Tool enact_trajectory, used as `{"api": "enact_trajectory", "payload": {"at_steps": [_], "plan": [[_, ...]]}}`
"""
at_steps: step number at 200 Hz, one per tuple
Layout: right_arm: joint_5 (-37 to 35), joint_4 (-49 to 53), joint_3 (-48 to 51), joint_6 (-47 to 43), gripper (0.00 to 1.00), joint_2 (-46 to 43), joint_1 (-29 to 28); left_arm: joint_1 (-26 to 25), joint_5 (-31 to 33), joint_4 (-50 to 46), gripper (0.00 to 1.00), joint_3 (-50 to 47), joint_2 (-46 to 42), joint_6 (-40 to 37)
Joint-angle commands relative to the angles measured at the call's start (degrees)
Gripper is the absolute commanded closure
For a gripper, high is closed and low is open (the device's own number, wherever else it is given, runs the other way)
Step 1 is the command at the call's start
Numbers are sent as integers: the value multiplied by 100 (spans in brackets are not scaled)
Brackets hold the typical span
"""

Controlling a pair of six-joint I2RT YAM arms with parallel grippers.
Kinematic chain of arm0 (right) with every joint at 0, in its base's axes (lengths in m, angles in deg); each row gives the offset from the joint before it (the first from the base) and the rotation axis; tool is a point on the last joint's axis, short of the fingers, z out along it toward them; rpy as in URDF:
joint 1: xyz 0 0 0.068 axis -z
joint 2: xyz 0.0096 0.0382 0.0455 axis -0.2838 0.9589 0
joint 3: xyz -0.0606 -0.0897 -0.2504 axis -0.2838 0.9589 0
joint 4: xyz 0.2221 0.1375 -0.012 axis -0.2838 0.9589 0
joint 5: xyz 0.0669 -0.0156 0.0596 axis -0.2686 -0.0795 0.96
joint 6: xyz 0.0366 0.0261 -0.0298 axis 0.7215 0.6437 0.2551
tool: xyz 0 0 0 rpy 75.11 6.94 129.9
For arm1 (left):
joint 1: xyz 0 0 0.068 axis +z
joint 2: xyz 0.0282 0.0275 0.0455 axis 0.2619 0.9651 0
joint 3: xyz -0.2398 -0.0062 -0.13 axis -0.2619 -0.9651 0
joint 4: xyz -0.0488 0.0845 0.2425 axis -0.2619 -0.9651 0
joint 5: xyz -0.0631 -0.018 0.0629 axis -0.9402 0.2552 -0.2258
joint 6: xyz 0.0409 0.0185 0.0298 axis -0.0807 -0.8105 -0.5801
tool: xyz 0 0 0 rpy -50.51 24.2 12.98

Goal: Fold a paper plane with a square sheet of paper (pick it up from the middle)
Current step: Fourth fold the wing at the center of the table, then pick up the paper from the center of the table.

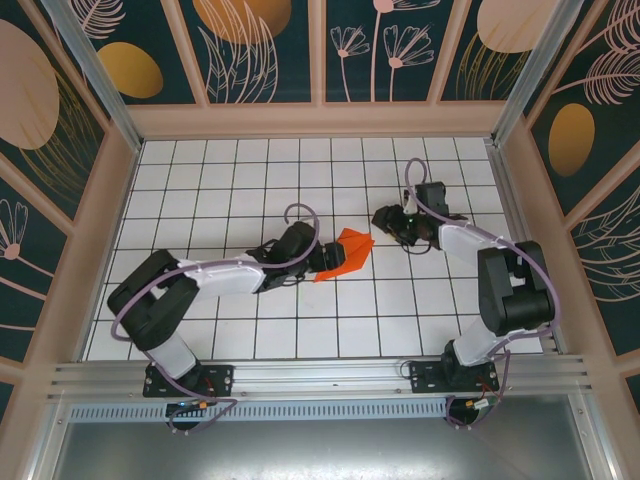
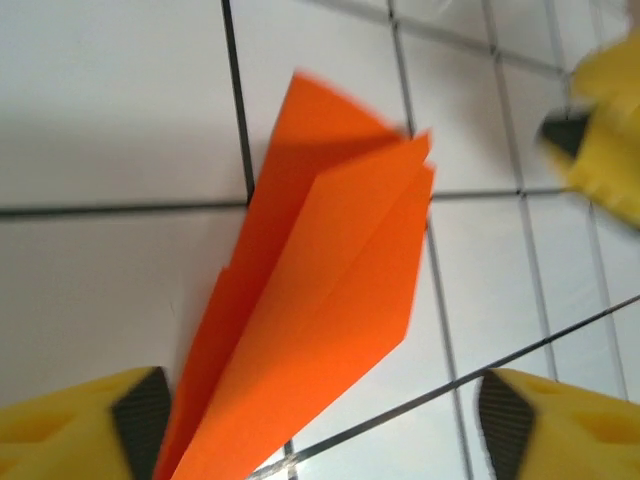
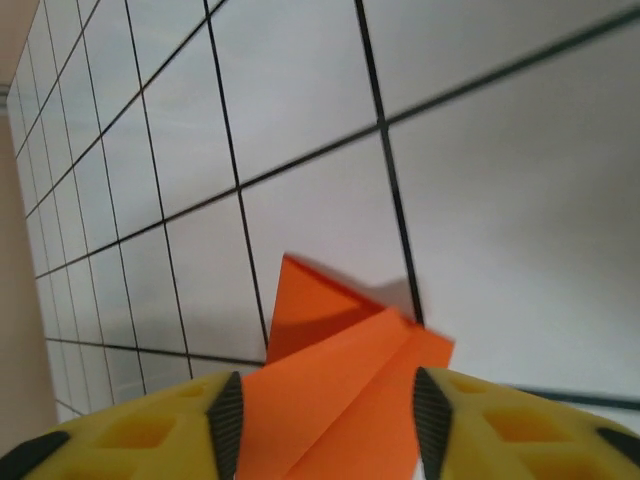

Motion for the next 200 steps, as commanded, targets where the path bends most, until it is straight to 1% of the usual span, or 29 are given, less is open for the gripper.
{"api": "enact_trajectory", "payload": {"at_steps": [1, 19, 34, 50, 70, 105, 133, 151, 200], "plan": [[20, -283, 200, 542, 45, -194, -323, 224, 478, -113, 8, 31, -453, -110], [-205, -443, 314, 898, 43, -168, -579, 422, 454, 12, 1, -147, -727, -151], [-396, -585, 405, 1208, 43, -143, -725, 583, 465, 110, 2, -329, -936, -95], [-546, -712, 476, 1499, 43, -94, -788, 739, 536, 327, 1, -640, -1142, 247], [-683, -788, 481, 1783, 43, 15, -843, 875, 436, 687, 1, -1006, -1355, 472], [-905, -738, 272, 1968, 44, 334, -1007, 982, 356, 509, 1, -1089, -1425, 338], [-1304, -449, 6, 2099, 44, 589, -1130, 1124, 17, 74, 1, -902, -1336, 227], [-1264, -653, -42, 2112, 45, 710, -1174, 1159, -174, -7, 1, -853, -1322, 123], [-880, -1179, -148, 1967, 53, 867, -1328, 1161, -226, -273, 1, -795, -1344, -3]]}}
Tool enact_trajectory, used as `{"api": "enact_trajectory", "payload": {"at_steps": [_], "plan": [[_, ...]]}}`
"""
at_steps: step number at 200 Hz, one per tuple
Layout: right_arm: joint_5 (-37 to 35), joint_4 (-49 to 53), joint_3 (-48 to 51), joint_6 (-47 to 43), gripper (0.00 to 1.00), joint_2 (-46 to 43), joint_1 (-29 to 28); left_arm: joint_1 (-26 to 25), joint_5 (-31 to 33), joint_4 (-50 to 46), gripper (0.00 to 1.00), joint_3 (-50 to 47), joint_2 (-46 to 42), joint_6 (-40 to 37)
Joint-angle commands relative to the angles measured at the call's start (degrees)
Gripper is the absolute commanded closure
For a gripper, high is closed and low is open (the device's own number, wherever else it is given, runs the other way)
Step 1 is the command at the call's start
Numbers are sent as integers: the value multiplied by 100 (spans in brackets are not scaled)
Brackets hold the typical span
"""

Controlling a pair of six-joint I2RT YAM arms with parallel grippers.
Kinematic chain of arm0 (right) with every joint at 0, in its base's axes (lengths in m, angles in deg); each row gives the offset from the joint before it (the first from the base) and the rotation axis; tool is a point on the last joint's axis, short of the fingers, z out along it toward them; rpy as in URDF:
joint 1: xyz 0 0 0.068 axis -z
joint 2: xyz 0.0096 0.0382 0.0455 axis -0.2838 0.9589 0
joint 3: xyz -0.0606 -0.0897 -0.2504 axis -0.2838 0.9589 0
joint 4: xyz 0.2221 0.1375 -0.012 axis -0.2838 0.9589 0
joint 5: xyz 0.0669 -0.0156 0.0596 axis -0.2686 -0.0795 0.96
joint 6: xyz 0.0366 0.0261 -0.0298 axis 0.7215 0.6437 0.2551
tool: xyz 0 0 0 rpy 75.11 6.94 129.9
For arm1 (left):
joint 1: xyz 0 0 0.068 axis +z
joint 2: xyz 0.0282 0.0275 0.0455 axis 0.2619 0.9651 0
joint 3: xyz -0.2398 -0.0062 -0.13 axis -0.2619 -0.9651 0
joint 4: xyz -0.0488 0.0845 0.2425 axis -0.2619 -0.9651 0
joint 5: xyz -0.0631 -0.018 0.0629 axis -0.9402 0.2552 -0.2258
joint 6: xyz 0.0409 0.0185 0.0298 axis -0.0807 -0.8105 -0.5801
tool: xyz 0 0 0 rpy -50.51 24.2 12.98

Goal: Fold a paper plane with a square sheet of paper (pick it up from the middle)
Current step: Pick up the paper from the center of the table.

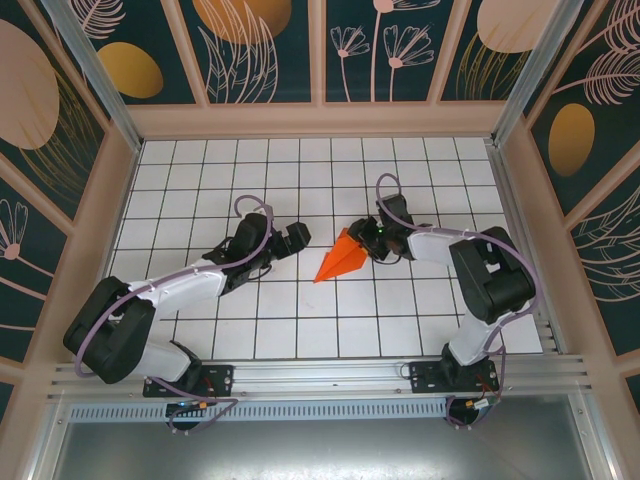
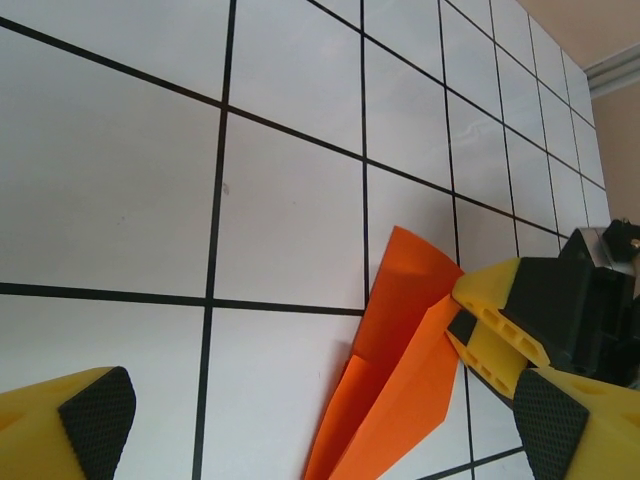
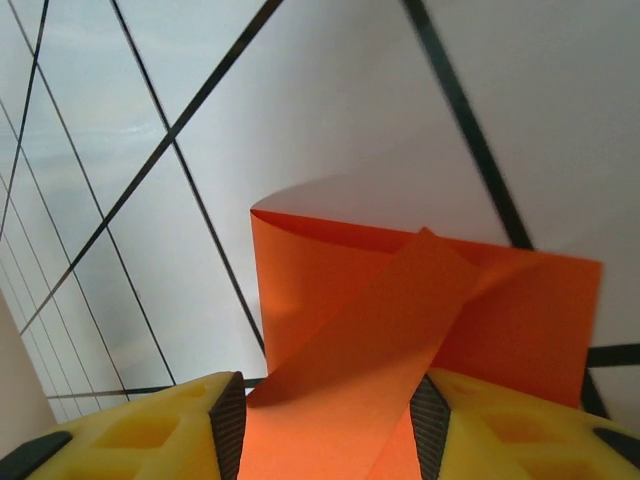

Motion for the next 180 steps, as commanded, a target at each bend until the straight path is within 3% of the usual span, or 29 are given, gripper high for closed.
{"api": "enact_trajectory", "payload": {"at_steps": [1, 105, 158, 180], "plan": [[180, -415, -131, -53, 53, 70, -107, 22, -113, -272, 1, 134, -46, -167], [398, -2285, 1033, -232, 54, -258, -653, 198, -622, -655, 1, 385, 172, -361], [478, -2660, 1036, -366, 87, -170, -652, 298, -950, -736, 1, 398, 16, -415], [836, -2978, 1035, -458, 97, -313, -620, 409, -1199, -690, 1, 298, -187, -312]]}}
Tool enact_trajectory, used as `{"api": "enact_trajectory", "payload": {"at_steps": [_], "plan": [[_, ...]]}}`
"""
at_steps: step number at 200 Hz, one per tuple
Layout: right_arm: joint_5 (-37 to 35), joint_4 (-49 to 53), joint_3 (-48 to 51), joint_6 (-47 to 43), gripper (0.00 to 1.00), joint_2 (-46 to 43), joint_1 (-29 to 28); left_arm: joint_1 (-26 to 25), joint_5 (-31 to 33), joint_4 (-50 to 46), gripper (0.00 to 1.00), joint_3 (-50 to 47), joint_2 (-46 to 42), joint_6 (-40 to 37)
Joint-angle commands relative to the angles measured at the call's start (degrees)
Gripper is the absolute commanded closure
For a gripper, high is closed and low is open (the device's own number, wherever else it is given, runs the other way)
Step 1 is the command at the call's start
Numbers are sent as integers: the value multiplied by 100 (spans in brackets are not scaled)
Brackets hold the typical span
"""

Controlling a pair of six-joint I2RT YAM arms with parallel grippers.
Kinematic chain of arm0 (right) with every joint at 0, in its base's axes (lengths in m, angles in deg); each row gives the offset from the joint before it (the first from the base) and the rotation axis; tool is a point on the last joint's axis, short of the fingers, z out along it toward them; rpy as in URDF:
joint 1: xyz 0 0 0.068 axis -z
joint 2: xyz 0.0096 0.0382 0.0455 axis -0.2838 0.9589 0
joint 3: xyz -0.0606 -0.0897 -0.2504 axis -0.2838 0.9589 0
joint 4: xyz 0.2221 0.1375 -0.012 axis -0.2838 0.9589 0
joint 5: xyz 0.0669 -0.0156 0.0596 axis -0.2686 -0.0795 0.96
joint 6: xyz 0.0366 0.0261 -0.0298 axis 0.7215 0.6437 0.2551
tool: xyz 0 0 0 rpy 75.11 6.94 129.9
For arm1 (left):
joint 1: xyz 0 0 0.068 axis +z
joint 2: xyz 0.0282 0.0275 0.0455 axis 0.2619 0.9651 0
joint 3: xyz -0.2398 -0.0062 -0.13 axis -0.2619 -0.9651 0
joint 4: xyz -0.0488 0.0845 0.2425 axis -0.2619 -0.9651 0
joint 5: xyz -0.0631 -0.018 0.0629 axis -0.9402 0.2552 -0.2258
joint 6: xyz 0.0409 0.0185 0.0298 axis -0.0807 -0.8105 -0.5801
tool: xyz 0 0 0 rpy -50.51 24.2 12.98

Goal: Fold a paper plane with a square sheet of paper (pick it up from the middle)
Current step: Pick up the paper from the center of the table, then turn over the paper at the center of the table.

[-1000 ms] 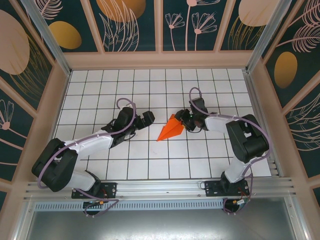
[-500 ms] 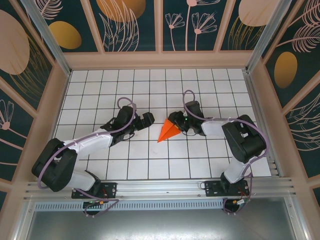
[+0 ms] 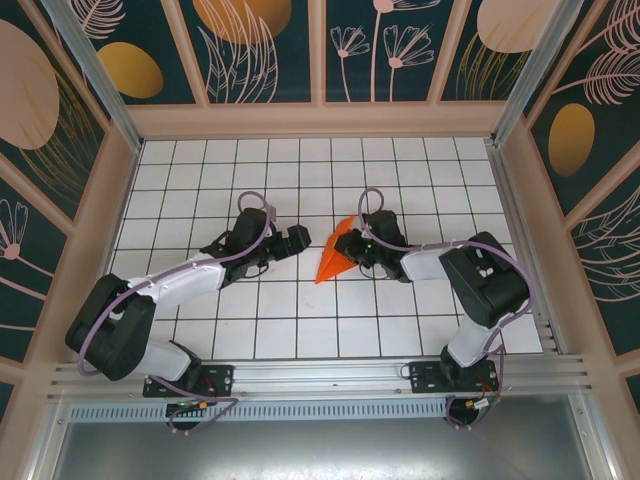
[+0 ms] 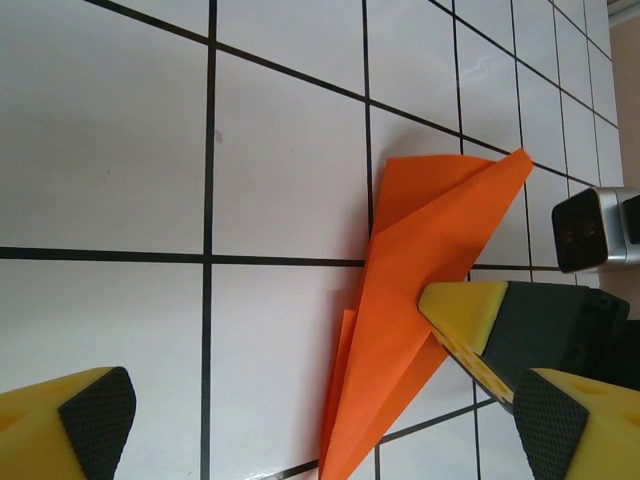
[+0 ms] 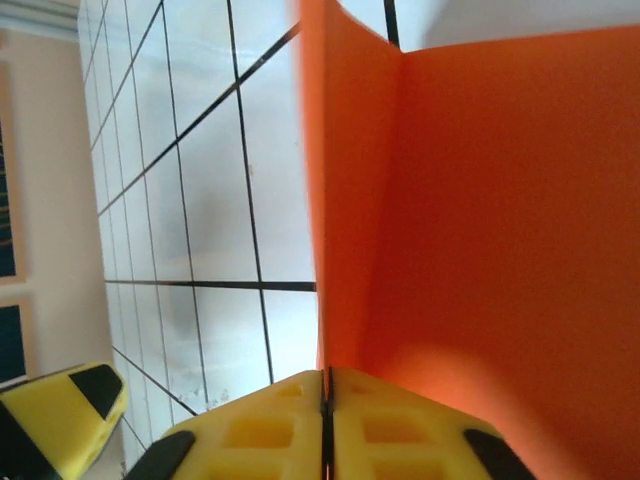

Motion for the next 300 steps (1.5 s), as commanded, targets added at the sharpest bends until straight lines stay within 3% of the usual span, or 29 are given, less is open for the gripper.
{"api": "enact_trajectory", "payload": {"at_steps": [1, 34, 91, 141, 180, 195, 222, 269, 300], "plan": [[424, -645, 29, -198, 97, -243, 24, 136, -364, -74, 1, 31, -288, 4], [1215, -989, -120, -100, 99, -537, 483, 336, -1241, 548, 1, -321, -703, 427], [2307, -1698, -608, 824, 99, -691, 815, 337, -2547, 2804, 1, -703, -541, 1655], [2839, -1886, -895, 1286, 98, -456, 733, 337, -3102, 4615, 2, -720, 124, 2422], [3092, -1840, -986, 1378, 97, -343, 637, 338, -3073, 5174, 4, -693, 433, 2643], [3157, -1783, -1024, 1383, 97, -324, 609, 337, -3023, 5176, 13, -675, 477, 2616], [3249, -1641, -1078, 1339, 97, -274, 582, 337, -2972, 5246, 37, -671, 580, 2581], [3327, -1413, -1078, 1192, 96, -262, 561, 338, -2783, 5093, 64, -682, 560, 2392], [3292, -910, -1130, 860, 86, -299, 613, 337, -2660, 4601, 83, -585, 521, 2060]]}}
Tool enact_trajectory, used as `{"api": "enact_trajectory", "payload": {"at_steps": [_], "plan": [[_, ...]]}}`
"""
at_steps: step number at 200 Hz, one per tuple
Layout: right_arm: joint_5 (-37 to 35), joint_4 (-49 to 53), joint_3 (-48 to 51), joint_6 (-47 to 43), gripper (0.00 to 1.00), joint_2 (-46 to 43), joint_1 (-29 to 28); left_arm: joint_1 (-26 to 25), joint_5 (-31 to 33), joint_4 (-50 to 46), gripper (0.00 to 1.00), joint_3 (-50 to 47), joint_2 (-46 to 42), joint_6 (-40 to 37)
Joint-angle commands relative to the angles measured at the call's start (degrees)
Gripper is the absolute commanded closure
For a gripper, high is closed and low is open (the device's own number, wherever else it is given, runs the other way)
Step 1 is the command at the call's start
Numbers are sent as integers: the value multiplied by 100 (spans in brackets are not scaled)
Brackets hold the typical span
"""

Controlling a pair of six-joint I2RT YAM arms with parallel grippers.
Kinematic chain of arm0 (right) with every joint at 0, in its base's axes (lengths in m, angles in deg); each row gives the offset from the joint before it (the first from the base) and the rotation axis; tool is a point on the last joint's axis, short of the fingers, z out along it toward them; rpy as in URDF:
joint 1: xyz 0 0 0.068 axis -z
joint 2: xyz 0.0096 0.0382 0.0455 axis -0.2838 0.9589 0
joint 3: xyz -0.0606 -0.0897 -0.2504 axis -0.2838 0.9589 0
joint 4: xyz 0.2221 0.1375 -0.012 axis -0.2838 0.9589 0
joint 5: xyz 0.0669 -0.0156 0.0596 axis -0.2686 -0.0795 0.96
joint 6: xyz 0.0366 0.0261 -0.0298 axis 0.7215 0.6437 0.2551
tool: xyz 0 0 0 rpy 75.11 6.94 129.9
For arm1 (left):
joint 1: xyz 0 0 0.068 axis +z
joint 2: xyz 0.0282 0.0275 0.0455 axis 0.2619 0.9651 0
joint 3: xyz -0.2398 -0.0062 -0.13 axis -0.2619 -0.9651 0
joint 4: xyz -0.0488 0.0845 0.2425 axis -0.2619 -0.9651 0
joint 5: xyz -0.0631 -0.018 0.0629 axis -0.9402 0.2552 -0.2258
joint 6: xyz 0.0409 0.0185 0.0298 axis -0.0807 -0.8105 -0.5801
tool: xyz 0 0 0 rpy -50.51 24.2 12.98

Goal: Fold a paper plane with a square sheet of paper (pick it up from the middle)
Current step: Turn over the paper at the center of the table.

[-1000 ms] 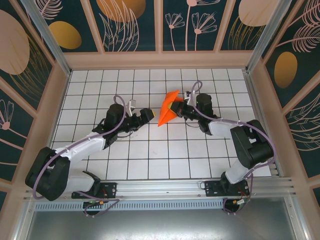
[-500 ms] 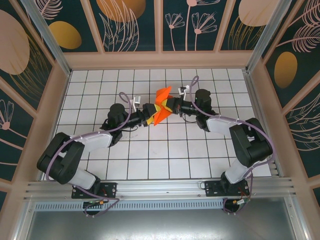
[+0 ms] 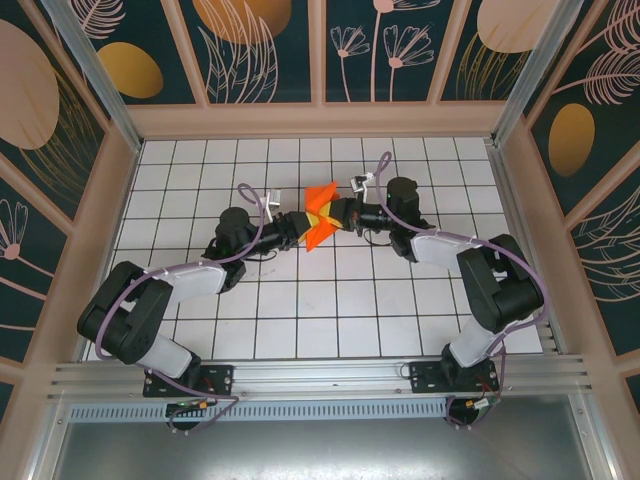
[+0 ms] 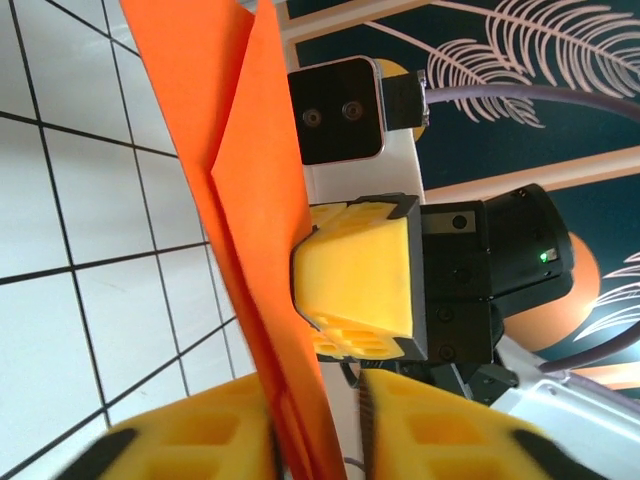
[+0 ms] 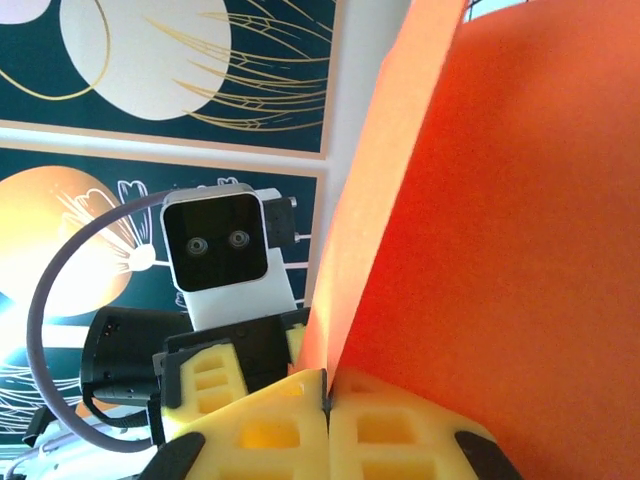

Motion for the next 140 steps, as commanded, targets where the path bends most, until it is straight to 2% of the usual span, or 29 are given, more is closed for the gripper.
{"api": "enact_trajectory", "payload": {"at_steps": [1, 19, 43, 64, 89, 117, 140], "plan": [[126, 418, -224, -399, 86, 36, 7, 10, 147, -234, 83, 91, -18, -377], [-85, 1121, -301, -833, 73, -104, 118, 10, 358, -941, 89, 206, -126, -787], [-805, 2486, -485, -1650, 57, -340, 311, 10, 1079, -2868, 90, 616, -356, -1774], [-1647, 3479, -708, -2277, 48, -460, 397, 10, 2262, -4847, 90, 1138, -505, -2697], [-2344, 3941, -861, -2617, 39, -499, 408, 5, 3670, -6617, 91, 1780, -527, -3370], [-2762, 4056, -908, -2709, 35, -494, 408, -80, 5364, -8218, 91, 2556, -343, -3601], [-3024, 4202, -970, -2756, 35, -444, 416, -290, 6767, -9353, 90, 3169, 171, -3519]]}}
